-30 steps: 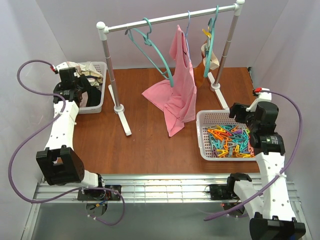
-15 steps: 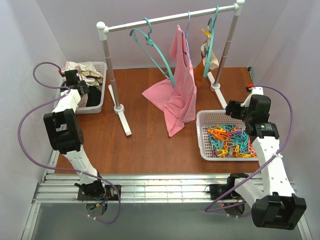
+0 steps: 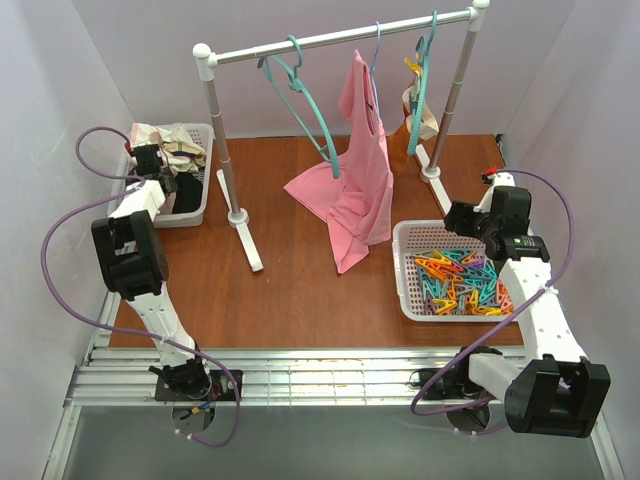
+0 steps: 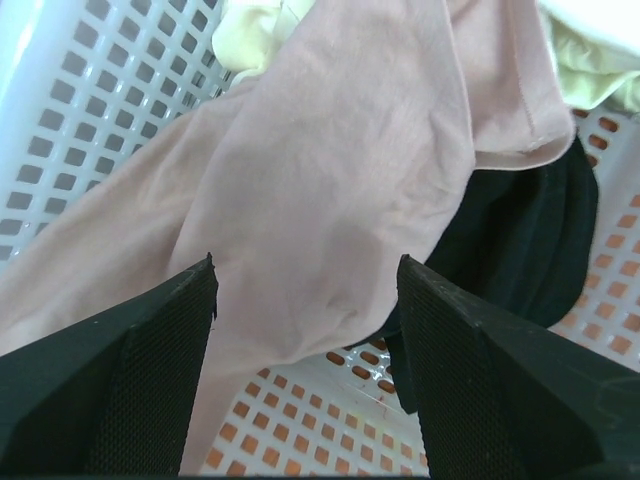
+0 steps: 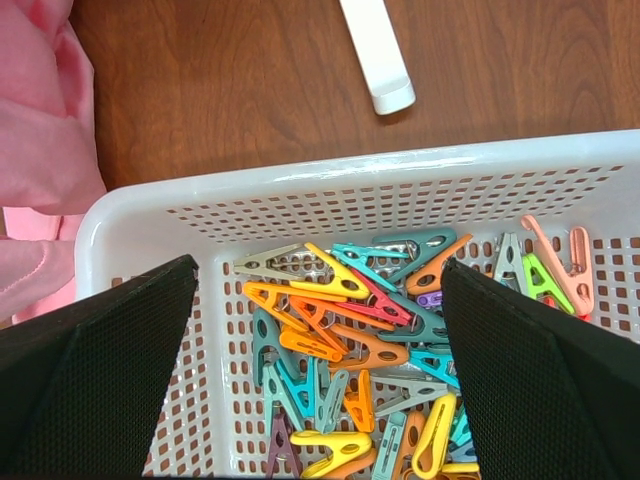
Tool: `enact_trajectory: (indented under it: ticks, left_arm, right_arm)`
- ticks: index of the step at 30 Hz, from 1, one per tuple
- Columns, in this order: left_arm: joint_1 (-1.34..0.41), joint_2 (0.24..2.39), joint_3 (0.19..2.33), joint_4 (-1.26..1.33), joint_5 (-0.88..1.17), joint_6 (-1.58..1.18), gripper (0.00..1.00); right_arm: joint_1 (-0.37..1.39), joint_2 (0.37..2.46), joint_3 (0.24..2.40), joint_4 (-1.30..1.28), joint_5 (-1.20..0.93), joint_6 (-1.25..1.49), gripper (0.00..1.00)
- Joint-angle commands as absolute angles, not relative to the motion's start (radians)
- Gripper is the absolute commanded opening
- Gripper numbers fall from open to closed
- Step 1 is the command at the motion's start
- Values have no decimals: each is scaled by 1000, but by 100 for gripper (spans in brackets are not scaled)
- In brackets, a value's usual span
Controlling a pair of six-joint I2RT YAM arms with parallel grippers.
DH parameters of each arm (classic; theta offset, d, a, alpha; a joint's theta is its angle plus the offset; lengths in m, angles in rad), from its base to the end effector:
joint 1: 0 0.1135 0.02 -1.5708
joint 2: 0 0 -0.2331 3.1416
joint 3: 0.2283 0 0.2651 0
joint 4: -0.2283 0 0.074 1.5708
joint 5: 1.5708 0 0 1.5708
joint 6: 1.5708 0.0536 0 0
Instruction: Clip the underwear to the hanger
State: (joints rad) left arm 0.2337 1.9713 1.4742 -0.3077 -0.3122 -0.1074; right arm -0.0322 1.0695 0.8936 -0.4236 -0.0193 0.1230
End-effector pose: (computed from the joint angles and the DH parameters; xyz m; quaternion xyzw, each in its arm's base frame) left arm 0.4370 0.1209 0.1677 -0.2128 0.8931 0.1672 0.3593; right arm 0.2779 -0.0079 0.2598 0.0641 0.8820 0.0297 0.4659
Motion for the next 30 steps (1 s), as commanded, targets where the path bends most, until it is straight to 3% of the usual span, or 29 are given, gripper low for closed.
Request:
enact_trajectory:
  ticks: [1, 8, 11, 12, 30]
  left_arm:
    - [239, 2006, 1486, -284, -328, -84, 64]
    - [239, 2065, 1522, -282, -321, -86, 49]
    - [239, 2062, 1520, -282, -310, -78, 19]
    - [239, 2054, 1516, -281, -311, -77, 1]
    - [239, 1619, 1416, -400, -213, -95, 0]
  right_arm:
    - [-31, 1063, 894, -385, -51, 118, 89]
    - [-31, 1066, 877, -383, -61, 124, 88]
    - [-31, 1074, 887, -383, -61, 123, 88]
    - [-32, 1077, 891, -382, -61, 124, 87]
    - [-29, 1063, 923, -357, -123, 107, 85]
